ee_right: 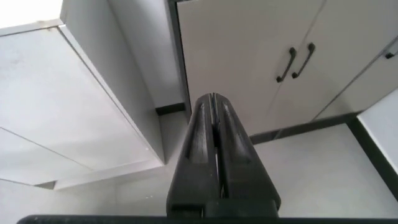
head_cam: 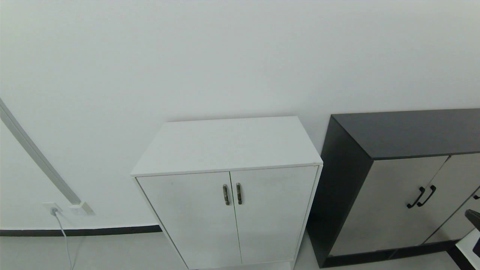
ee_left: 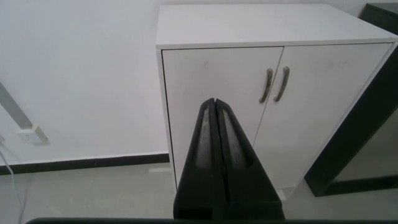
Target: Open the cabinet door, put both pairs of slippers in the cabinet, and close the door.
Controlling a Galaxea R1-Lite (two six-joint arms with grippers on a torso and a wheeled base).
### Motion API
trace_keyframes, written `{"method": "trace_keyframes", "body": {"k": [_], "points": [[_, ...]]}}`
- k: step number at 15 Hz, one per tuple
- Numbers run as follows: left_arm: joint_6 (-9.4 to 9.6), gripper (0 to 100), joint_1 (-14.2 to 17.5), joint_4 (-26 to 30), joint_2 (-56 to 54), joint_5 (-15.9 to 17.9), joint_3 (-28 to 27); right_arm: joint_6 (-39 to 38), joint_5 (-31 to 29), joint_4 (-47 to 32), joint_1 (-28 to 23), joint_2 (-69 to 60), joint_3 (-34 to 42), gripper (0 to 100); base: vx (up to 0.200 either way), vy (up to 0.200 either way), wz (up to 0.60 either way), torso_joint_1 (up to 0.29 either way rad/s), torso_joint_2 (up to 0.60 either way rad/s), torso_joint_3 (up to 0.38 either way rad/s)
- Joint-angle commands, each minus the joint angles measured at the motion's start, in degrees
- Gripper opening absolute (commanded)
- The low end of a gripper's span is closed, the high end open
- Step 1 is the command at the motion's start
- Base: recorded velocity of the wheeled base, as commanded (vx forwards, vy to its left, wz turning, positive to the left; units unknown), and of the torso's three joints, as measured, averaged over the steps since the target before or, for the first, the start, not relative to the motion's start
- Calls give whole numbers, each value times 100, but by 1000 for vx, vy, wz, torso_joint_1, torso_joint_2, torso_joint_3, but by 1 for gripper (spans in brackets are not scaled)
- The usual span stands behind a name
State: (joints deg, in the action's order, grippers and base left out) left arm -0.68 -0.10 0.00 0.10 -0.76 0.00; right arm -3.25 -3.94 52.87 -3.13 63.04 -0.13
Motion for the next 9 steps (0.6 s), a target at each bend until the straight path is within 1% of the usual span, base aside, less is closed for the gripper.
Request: {"method": "trace_keyframes", "body": {"k": [1,5,7,9], "points": [[-2,0,1,-9,-1,-4,0,27,148,-611,-3,-1180,-13,0,0,0,0,0,0,0],[-2,0,1,-9,-1,-4,0,88,209,-2149,23,-2401,-241,0,0,0,0,0,0,0],[-2,0,1,0,-1,-4,0,79,482,-3107,41,-3052,-452,0,0,0,0,0,0,0],[-2,0,1,-9,-1,-4,0,88,499,-3995,50,-3623,-646,0,0,0,0,0,0,0]]}}
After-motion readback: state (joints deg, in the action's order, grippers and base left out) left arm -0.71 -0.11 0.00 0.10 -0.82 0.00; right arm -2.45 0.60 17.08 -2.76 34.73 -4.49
